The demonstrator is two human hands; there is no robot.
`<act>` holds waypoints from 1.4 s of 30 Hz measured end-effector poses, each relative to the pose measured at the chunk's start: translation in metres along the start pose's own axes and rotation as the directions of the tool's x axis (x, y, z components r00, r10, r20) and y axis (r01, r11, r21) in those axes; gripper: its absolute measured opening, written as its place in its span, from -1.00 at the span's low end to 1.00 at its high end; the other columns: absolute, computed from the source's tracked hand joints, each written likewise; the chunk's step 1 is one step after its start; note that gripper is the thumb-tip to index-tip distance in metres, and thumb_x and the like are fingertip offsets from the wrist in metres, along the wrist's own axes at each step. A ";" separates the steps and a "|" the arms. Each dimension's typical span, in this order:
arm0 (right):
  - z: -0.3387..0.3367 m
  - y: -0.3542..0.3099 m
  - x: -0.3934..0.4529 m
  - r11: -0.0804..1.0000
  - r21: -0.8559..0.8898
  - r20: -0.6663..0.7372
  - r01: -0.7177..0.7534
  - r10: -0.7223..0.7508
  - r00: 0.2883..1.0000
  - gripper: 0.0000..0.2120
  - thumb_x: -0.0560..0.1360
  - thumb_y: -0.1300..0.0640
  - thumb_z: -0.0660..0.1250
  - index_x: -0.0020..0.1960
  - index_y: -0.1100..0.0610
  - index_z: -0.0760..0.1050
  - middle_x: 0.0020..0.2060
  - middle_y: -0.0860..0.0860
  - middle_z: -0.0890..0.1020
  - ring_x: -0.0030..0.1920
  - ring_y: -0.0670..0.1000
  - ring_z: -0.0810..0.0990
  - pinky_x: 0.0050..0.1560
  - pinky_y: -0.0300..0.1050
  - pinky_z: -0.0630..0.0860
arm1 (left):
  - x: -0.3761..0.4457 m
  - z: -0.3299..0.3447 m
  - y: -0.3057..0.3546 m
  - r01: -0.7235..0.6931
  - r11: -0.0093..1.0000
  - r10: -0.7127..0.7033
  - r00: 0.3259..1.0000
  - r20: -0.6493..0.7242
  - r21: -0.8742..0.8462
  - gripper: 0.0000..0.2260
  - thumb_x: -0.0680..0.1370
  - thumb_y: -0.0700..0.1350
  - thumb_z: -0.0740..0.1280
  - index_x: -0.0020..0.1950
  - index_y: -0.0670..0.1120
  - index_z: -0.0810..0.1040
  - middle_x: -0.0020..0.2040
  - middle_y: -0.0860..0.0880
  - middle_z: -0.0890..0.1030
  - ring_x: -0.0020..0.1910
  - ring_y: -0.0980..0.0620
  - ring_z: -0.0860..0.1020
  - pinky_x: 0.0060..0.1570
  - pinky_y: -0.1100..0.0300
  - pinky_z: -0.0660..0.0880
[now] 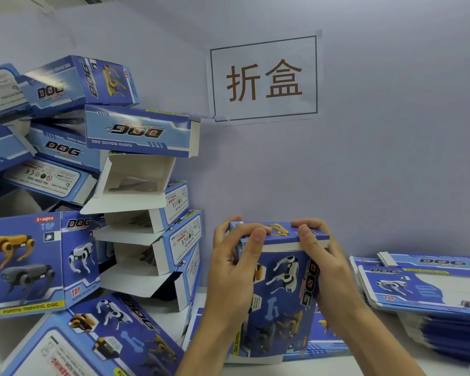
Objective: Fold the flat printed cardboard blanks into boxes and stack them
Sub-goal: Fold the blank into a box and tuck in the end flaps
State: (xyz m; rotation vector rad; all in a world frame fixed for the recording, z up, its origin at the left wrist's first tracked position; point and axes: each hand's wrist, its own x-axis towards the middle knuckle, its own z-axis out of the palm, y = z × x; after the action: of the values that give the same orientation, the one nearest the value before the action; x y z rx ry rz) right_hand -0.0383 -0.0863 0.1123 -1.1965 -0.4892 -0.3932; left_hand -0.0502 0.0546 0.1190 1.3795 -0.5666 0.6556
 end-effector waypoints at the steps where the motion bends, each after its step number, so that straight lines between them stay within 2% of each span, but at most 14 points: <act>1: 0.000 0.000 0.000 1.000 0.002 0.002 -0.003 0.003 1.000 -0.63 0.34 -0.19 0.39 0.03 0.00 0.51 -0.11 0.17 0.71 -0.16 0.21 0.72 -0.32 0.00 0.65 | 0.001 -0.002 0.001 -0.008 1.000 0.008 1.000 0.005 0.004 -0.65 0.46 0.06 0.27 0.05 -0.15 0.64 0.29 -0.05 0.45 0.16 0.42 0.49 -0.22 0.42 0.56; 4: 0.001 0.000 0.000 1.000 0.012 0.000 -0.010 0.010 1.000 -0.66 0.33 -0.18 0.41 -0.01 -0.01 0.53 -0.12 0.18 0.71 -0.16 0.22 0.72 -0.33 0.02 0.65 | 0.003 -0.008 0.002 -0.016 1.000 0.016 1.000 0.018 -0.011 -0.69 0.47 0.07 0.30 0.01 -0.12 0.66 0.24 -0.10 0.50 0.19 0.31 0.51 -0.15 0.43 0.55; 8: 0.003 -0.002 0.000 1.000 0.009 0.002 -0.015 0.015 1.000 -0.53 0.24 -0.27 0.54 -0.02 0.00 0.55 -0.14 0.16 0.72 -0.18 0.20 0.73 -0.32 0.02 0.65 | 0.004 -0.010 -0.001 0.043 0.998 -0.043 0.999 0.001 -0.046 -0.70 0.41 0.19 0.36 -0.03 0.02 0.65 0.17 -0.16 0.56 0.19 -0.14 0.60 0.01 -0.08 0.64; 11: 0.004 -0.002 0.001 1.000 -0.003 -0.004 -0.024 0.024 1.000 -0.62 0.29 -0.21 0.53 -0.04 -0.01 0.57 -0.12 0.19 0.72 -0.17 0.23 0.73 -0.31 0.07 0.66 | 0.003 -0.010 -0.001 0.065 0.998 -0.065 0.997 -0.041 -0.018 -0.69 0.42 0.24 0.35 0.00 0.07 0.62 0.14 -0.21 0.58 0.13 -0.22 0.61 0.05 -0.26 0.58; 14: 0.004 -0.001 0.001 0.999 0.023 0.001 -0.036 0.036 0.999 -0.69 0.29 -0.13 0.48 -0.05 0.00 0.57 -0.11 0.19 0.72 -0.17 0.23 0.73 -0.32 0.05 0.66 | 0.003 -0.010 0.000 0.080 0.997 -0.081 0.996 -0.043 -0.024 -0.68 0.40 0.25 0.35 0.00 0.07 0.61 0.13 -0.23 0.58 0.09 -0.19 0.64 -0.04 -0.23 0.62; 17: 0.003 -0.003 0.001 0.997 0.040 0.028 -0.066 0.065 0.997 -0.73 0.36 -0.02 0.57 -0.05 0.02 0.56 -0.09 0.19 0.72 -0.18 0.23 0.72 -0.33 0.02 0.66 | 0.002 -0.011 0.000 0.071 0.997 -0.071 0.997 -0.018 -0.022 -0.71 0.40 0.22 0.36 -0.02 0.07 0.61 0.12 -0.25 0.56 0.08 -0.17 0.65 -0.08 -0.26 0.62; 20: 0.000 -0.003 0.001 0.994 0.050 0.047 -0.095 0.093 0.995 -0.79 0.34 0.00 0.46 -0.07 0.02 0.55 -0.10 0.18 0.72 -0.21 0.22 0.72 -0.35 0.00 0.65 | 0.002 -0.012 0.000 0.063 0.997 -0.063 0.998 0.013 -0.033 -0.74 0.42 0.17 0.38 -0.02 0.05 0.62 0.13 -0.23 0.57 0.08 -0.16 0.65 -0.12 -0.29 0.61; 26: -0.003 -0.003 0.002 0.993 0.063 0.036 -0.101 0.099 0.994 -0.81 0.34 0.00 0.40 -0.08 0.03 0.55 -0.12 0.18 0.71 -0.23 0.18 0.71 -0.35 -0.02 0.64 | 0.000 -0.015 -0.003 0.039 0.997 -0.032 0.995 0.098 -0.071 -0.72 0.49 0.10 0.33 0.11 -0.01 0.60 0.15 -0.14 0.54 0.12 -0.04 0.64 -0.17 0.17 0.62; 27: -0.003 -0.003 0.002 0.993 0.064 0.039 -0.101 0.098 0.994 -0.81 0.34 0.00 0.40 -0.08 0.03 0.55 -0.12 0.18 0.71 -0.23 0.18 0.71 -0.35 -0.02 0.64 | 0.000 -0.015 -0.003 0.052 0.995 -0.044 0.994 0.102 -0.086 -0.73 0.50 0.08 0.33 0.11 -0.02 0.60 0.13 -0.16 0.54 0.10 -0.03 0.65 -0.17 0.17 0.62; 30: -0.004 -0.003 0.002 0.993 0.063 0.060 -0.099 0.095 0.994 -0.82 0.36 -0.02 0.39 -0.07 0.02 0.55 -0.11 0.16 0.70 -0.20 0.18 0.71 -0.32 -0.01 0.65 | 0.003 -0.015 0.000 0.085 0.993 -0.076 0.991 0.108 -0.079 -0.80 0.50 0.07 0.35 0.03 -0.01 0.61 0.17 -0.27 0.55 0.12 -0.16 0.65 -0.04 -0.13 0.64; 34: -0.004 -0.002 0.002 0.993 0.067 0.065 -0.095 0.091 0.994 -0.79 0.37 -0.01 0.38 -0.04 0.04 0.53 -0.12 0.16 0.69 -0.20 0.18 0.70 -0.27 0.04 0.65 | 0.005 -0.015 0.005 0.069 0.998 -0.068 0.991 0.118 -0.004 -0.81 0.50 0.14 0.41 -0.03 0.05 0.63 0.16 -0.26 0.55 0.11 -0.19 0.63 -0.09 -0.02 0.65; 38: -0.005 -0.002 0.001 0.992 0.076 0.054 -0.100 0.096 0.994 -0.79 0.35 0.02 0.37 -0.04 0.06 0.52 -0.12 0.17 0.68 -0.20 0.19 0.68 -0.24 0.04 0.61 | 0.003 -0.017 0.002 0.066 0.998 -0.066 0.988 0.137 0.001 -0.78 0.45 0.16 0.40 -0.04 0.05 0.63 0.18 -0.13 0.50 0.20 -0.24 0.56 0.07 -0.28 0.57; 40: -0.005 -0.002 0.000 0.992 0.074 0.063 -0.107 0.102 0.993 -0.80 0.35 0.02 0.37 -0.05 0.04 0.53 -0.11 0.16 0.68 -0.20 0.18 0.68 -0.25 0.03 0.61 | 0.003 -0.014 0.003 0.081 0.996 -0.075 0.990 0.118 -0.044 -0.82 0.51 0.13 0.38 -0.07 0.04 0.63 0.18 -0.14 0.49 0.20 -0.20 0.57 0.08 -0.24 0.59; 42: -0.002 -0.002 -0.001 0.991 0.076 0.078 -0.108 0.102 0.992 -0.78 0.38 0.02 0.42 -0.01 0.03 0.52 -0.11 0.16 0.69 -0.19 0.17 0.69 -0.28 0.01 0.63 | 0.003 -0.009 0.003 0.065 0.997 -0.063 0.997 0.040 -0.041 -0.77 0.57 0.16 0.33 -0.12 0.04 0.63 0.16 -0.16 0.52 0.13 -0.11 0.62 -0.01 -0.07 0.64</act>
State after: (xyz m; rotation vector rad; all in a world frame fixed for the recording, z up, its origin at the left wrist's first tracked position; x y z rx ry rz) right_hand -0.0396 -0.0890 0.1129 -1.1570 -0.4987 -0.2377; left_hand -0.0507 0.0635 0.1220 1.3678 -0.5616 0.5638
